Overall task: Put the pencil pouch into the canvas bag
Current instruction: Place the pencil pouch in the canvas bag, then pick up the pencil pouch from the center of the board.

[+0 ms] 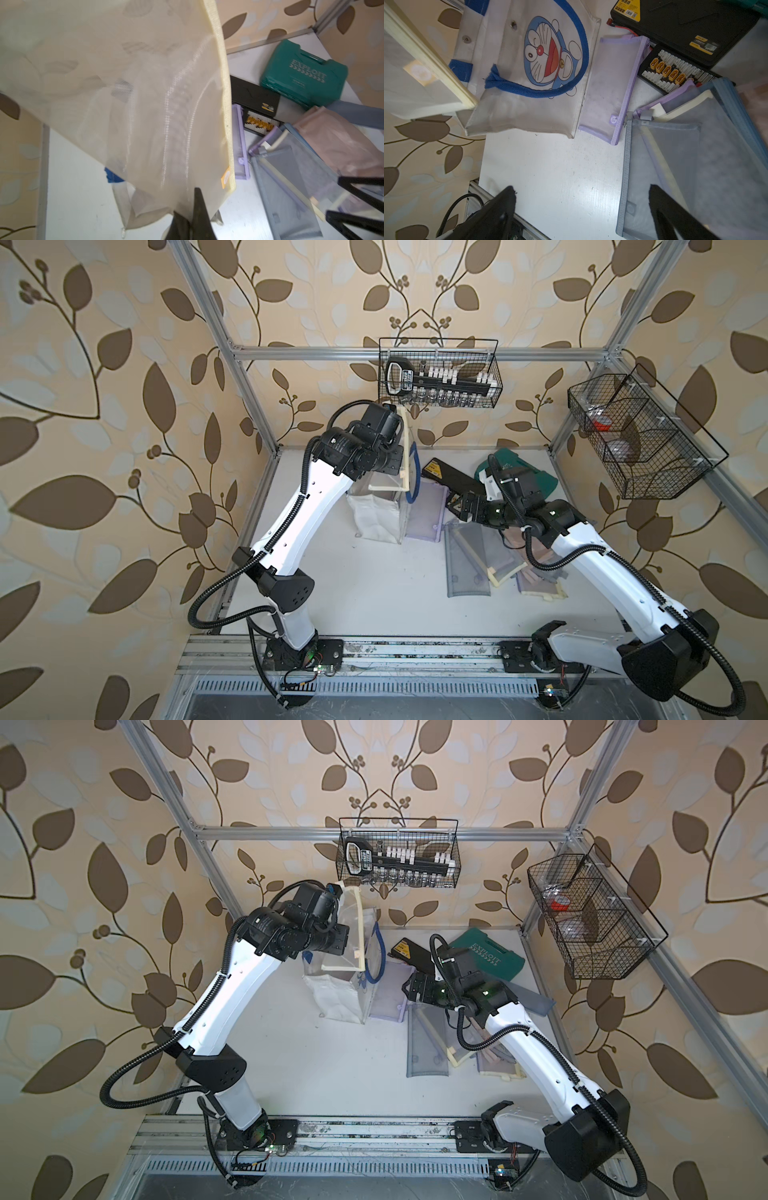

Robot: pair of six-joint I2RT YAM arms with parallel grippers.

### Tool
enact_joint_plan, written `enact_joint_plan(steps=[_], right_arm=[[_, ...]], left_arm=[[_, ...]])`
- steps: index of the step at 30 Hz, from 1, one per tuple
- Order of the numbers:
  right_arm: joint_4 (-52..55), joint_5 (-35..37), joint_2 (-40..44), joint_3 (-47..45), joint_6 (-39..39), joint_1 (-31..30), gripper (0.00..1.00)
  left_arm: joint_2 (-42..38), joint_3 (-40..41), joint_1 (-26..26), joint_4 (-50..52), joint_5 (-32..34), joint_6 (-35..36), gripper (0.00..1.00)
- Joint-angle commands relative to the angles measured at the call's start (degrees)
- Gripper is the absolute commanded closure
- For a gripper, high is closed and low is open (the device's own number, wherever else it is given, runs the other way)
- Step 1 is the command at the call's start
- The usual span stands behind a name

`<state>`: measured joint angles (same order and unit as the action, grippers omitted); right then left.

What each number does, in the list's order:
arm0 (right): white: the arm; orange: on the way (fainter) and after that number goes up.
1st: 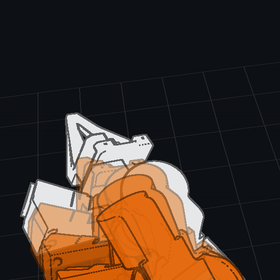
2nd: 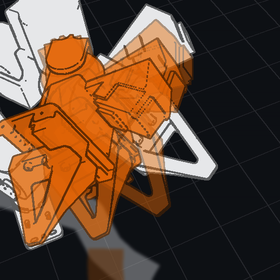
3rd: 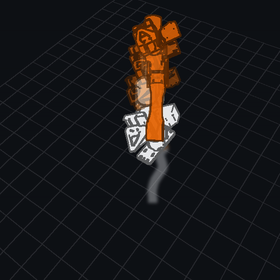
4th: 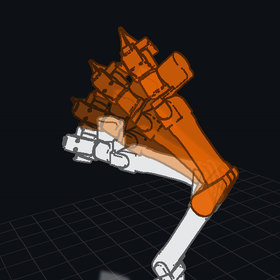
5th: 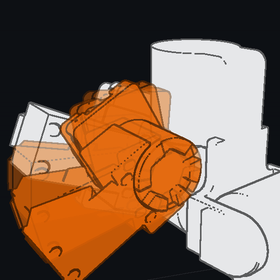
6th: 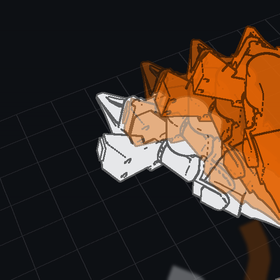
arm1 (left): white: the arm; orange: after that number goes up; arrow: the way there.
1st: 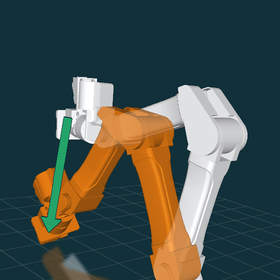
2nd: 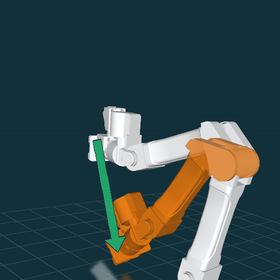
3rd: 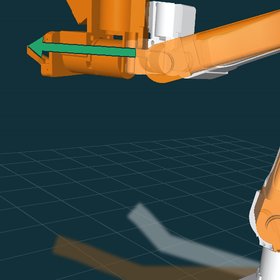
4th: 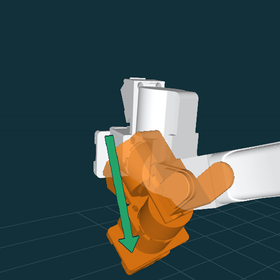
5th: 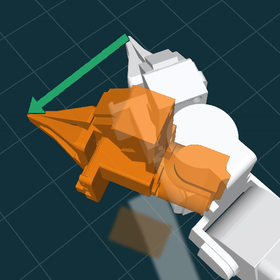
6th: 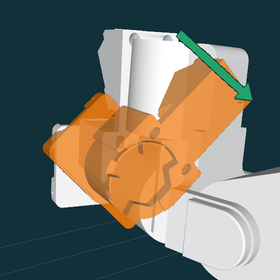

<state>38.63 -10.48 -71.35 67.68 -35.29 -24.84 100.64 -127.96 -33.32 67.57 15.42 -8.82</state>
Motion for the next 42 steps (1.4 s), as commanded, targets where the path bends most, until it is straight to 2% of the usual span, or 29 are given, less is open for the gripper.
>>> enact_joint_plan(steps=[1,8,16,21,25,31,33,37,42], right_arm=[[1.75,0.11,-0.10,2.67,1.26,0.16,0.02],[2.74,0.47,0.86,1.25,1.81,0.17,0.02],[1.64,0.73,1.22,-0.39,1.36,0.24,0.02],[0.15,0.03,0.20,-1.14,1.15,0.25,0.03],[-0.55,-0.16,-0.89,-0.54,1.19,0.23,0.03],[-0.99,-0.37,-1.78,-0.36,1.41,0.28,0.03],[-1.10,-0.25,-2.03,-0.28,1.54,0.25,0.03],[-1.72,-0.33,-2.62,-0.60,1.78,0.50,0.03],[-3.72,-0.83,-4.95,-0.93,2.24,1.07,0.03]], left_arm=[[-0.24,-1.06,1.38,-2.17,6.96,5.32,1.00],[4.11,1.11,1.67,-7.95,7.15,8.51,1.00],[3.82,12.91,1.65,-11.57,6.46,7.68,1.00],[5.46,15.78,2.47,-12.77,4.75,7.15,1.00],[7.31,16.19,3.76,-13.58,2.28,6.62,1.00],[10.64,11.85,4.67,-11.20,0.27,6.43,1.00],[10.56,11.43,4.71,-10.69,-0.26,6.12,0.92],[9.76,9.07,4.67,-8.49,-0.65,4.92,0.57],[5.91,7.55,4.67,-5.18,-1.65,3.81,0.33]])
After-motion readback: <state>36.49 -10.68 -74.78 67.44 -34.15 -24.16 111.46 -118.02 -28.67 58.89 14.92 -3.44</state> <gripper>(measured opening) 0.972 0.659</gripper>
